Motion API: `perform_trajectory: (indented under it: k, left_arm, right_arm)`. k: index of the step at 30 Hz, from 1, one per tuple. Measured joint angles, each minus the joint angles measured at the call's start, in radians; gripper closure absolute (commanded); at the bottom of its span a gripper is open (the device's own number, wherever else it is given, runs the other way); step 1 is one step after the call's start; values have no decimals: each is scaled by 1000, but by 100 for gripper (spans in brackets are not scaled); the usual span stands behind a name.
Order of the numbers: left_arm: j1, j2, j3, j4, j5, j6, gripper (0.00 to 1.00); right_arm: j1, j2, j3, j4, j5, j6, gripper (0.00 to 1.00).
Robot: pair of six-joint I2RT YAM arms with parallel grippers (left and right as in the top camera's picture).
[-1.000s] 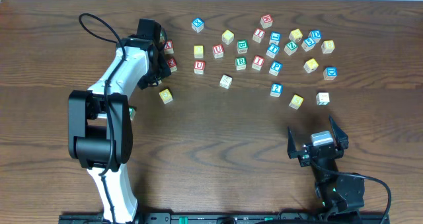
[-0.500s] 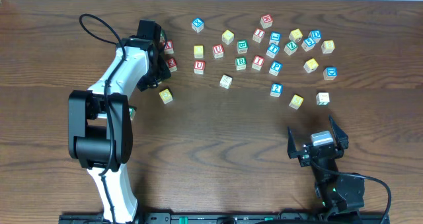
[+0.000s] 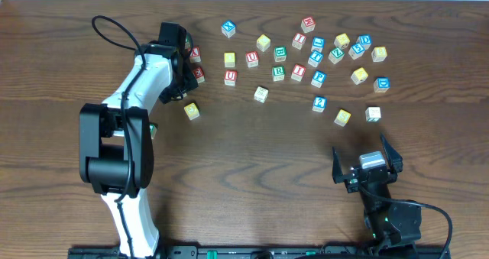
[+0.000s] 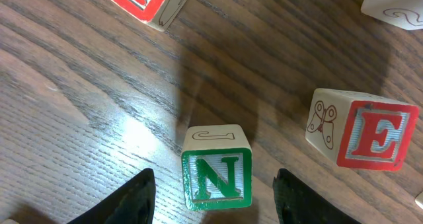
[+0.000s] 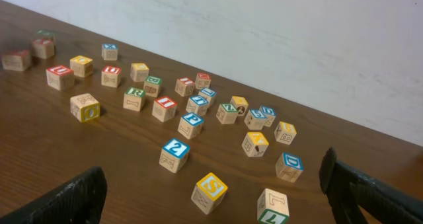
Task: Spell out NEURIPS
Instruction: 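Close the left gripper on the green N block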
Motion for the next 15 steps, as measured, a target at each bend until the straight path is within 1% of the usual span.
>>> perform_trajectory:
  k: [15]
  left_arm:
    - [0,6,0,0,0,0,43]
  right_arm:
    - [0,0,0,0,0,0,1]
